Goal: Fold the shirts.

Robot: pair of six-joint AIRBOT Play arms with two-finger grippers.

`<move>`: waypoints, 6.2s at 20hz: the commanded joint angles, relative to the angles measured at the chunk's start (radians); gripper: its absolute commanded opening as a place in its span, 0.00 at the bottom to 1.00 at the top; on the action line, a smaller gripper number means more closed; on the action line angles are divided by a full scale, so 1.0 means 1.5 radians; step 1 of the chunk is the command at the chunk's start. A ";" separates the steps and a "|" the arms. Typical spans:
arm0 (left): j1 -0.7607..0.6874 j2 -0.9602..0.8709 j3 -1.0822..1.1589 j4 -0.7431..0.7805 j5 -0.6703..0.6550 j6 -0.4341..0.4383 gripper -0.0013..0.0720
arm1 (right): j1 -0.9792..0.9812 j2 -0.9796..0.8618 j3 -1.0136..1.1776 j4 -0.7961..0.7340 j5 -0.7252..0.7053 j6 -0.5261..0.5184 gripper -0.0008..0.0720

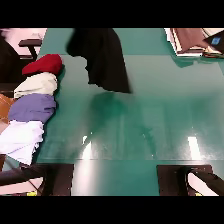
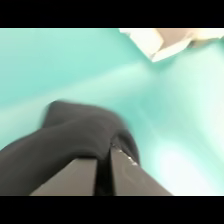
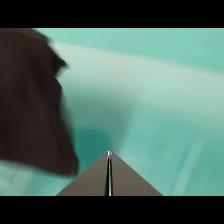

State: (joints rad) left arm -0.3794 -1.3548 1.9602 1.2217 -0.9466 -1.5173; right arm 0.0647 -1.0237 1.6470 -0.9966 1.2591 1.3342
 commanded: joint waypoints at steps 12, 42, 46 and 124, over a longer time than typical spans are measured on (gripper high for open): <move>-0.119 0.003 -0.128 0.105 -0.143 0.014 0.86 | 0.000 0.000 0.091 0.000 0.077 0.000 0.04; 0.143 -0.075 -0.446 -0.149 0.012 0.040 0.05 | -0.189 -0.071 -0.353 0.001 0.083 -0.024 0.78; 0.143 -0.075 -0.428 -0.144 0.013 0.040 0.05 | -0.170 -0.171 -0.451 0.007 0.027 -0.091 0.77; 0.225 -0.127 -0.178 0.053 -0.285 0.017 0.77 | -0.122 -0.297 -0.071 -0.045 0.231 0.022 0.58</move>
State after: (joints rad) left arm -0.0692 -1.6333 1.8076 1.3167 -1.3354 -1.4914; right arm -0.0826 -1.5810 1.6905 -1.0679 1.6176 1.3918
